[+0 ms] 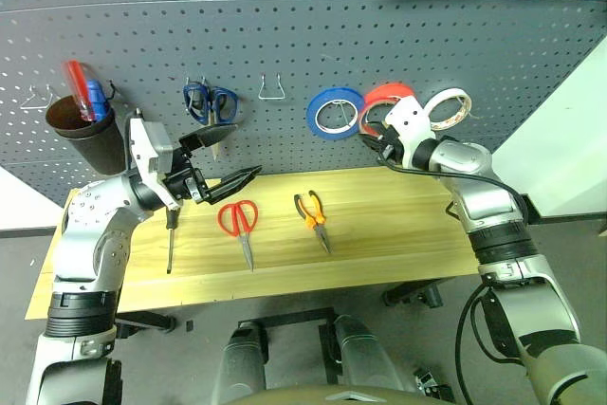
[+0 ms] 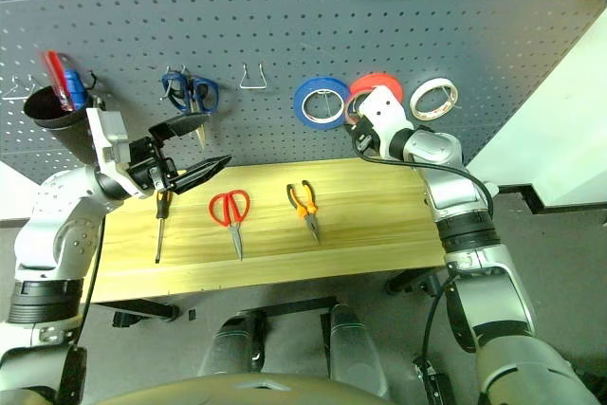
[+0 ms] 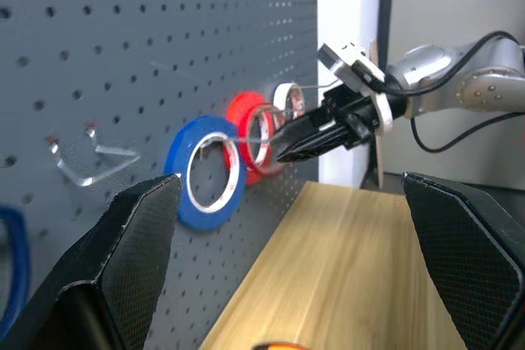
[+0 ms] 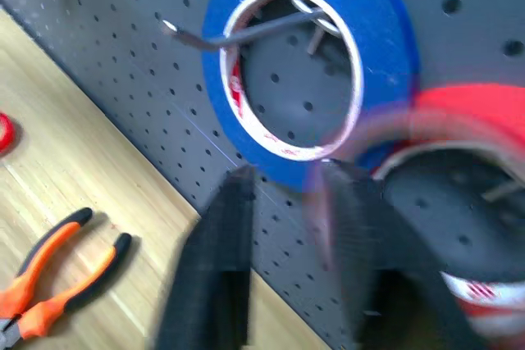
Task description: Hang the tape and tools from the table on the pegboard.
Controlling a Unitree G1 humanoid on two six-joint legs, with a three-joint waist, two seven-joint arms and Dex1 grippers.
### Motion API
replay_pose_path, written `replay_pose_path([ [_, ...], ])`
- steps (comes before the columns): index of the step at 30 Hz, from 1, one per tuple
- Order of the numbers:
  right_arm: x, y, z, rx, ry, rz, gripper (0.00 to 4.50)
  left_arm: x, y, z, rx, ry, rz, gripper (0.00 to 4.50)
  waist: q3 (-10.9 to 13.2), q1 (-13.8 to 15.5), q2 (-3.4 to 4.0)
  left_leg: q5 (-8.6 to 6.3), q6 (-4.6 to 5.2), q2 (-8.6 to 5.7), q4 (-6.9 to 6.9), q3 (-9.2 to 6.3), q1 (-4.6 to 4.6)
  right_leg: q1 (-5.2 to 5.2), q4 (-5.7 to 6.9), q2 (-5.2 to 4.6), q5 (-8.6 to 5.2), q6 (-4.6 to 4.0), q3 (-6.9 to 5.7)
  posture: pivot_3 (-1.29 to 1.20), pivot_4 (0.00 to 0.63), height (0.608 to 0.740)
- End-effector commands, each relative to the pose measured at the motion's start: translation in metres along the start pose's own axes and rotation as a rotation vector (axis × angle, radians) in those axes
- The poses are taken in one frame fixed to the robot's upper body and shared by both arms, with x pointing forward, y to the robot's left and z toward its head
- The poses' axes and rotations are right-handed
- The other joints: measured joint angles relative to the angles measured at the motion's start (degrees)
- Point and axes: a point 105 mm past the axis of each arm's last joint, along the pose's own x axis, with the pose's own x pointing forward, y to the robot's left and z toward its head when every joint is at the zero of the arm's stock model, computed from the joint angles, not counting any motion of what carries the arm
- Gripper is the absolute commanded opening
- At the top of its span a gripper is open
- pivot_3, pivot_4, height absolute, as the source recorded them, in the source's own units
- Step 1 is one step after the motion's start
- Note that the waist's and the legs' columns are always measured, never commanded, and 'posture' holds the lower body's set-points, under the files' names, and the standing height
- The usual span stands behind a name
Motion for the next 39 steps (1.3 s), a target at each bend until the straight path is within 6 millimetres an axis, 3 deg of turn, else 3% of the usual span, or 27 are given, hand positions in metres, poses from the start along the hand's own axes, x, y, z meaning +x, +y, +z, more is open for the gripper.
replay_pose_path([
  [1, -0.022, -0.002, 0.019, -0.034, -0.041, 0.030, 2.49, -0.007, 0.000, 0.005, 0.051, -0.001, 0.007, 4.50, 0.0, 0.7, 0.02, 0.00, 0.00, 0.00, 0.00, 0.00, 0.00, -0.01, 0.00, 0.00, 0.00, 0.00, 0.00, 0.08, 0.103, 0.740],
  [8, -0.069, 0.028, 0.034, 0.025, -0.033, 0.190, 2.49, -0.020, -0.001, -0.011, 0.023, 0.028, 0.029, 4.50, -0.1, 1.5, 0.08, 0.00, 0.00, 0.00, 0.09, 0.02, 0.05, 0.08, 0.00, -0.02, -0.01, -0.03, 0.01, 0.07, 0.113, 0.740],
  [13, -0.078, 0.051, 0.034, 0.130, 0.021, 0.287, 2.49, -0.031, -0.007, -0.034, -0.015, 0.080, 0.035, 4.50, -0.1, 1.1, 0.07, -0.01, -0.01, 0.03, 0.06, 0.05, 0.20, 0.14, 0.01, 0.00, -0.01, -0.06, 0.04, 0.07, 0.132, 0.740],
  [17, -0.062, 0.063, 0.012, 0.218, 0.135, 0.262, 2.49, -0.043, -0.003, -0.055, 0.017, 0.157, 0.091, 4.50, -0.1, 1.2, 0.06, -0.01, -0.01, 0.04, 0.06, 0.05, 0.22, 0.16, 0.00, 0.00, -0.02, -0.08, 0.04, 0.08, 0.149, 0.740],
  [20, -0.049, 0.071, -0.011, 0.257, 0.260, 0.237, 3.01, -0.050, 0.003, -0.063, -0.020, 0.154, 0.152, 4.50, -0.1, 1.3, 0.07, -0.01, -0.01, 0.04, 0.06, 0.08, 0.22, 0.16, -0.02, -0.04, -0.01, -0.11, 0.06, 0.09, 0.165, 0.740],
  [25, -0.029, 0.079, -0.031, 0.288, 0.401, 0.206, 4.48, -0.062, -0.008, -0.078, -0.032, 0.197, 0.130, 4.50, 0.0, 1.3, 0.20, -0.01, -0.01, 0.05, 0.04, 0.12, 0.14, 0.02, -0.04, -0.05, -0.02, -0.12, 0.08, 0.10, 0.203, 0.740],
  [31, -0.014, 0.083, -0.035, 0.364, 0.478, 0.193, 4.48, -0.072, -0.021, -0.079, -0.049, 0.217, 0.060, 4.50, 0.8, 1.5, 0.51, -0.02, -0.01, 0.09, 0.01, 0.11, 0.04, -0.15, -0.04, -0.08, -0.06, -0.18, 0.08, 0.13, 0.272, 0.740],
  [35, -0.001, 0.090, -0.034, 0.431, 0.511, 0.193, 4.48, -0.084, -0.022, -0.082, -0.031, 0.297, 0.024, 4.50, 2.0, 1.4, 0.71, -0.02, -0.01, 0.11, -0.04, 0.09, -0.02, -0.26, -0.03, -0.10, -0.09, -0.23, 0.08, 0.15, 0.299, 0.740],
  [39, 0.016, 0.094, -0.032, 0.388, 0.507, 0.189, 4.48, -0.092, -0.019, -0.089, -0.036, 0.361, 0.007, 4.50, 3.2, 1.4, 1.01, -0.02, 0.00, 0.11, -0.15, 0.11, -0.17, -0.47, -0.03, -0.10, -0.10, -0.27, 0.09, 0.16, 0.319, 0.740],
])
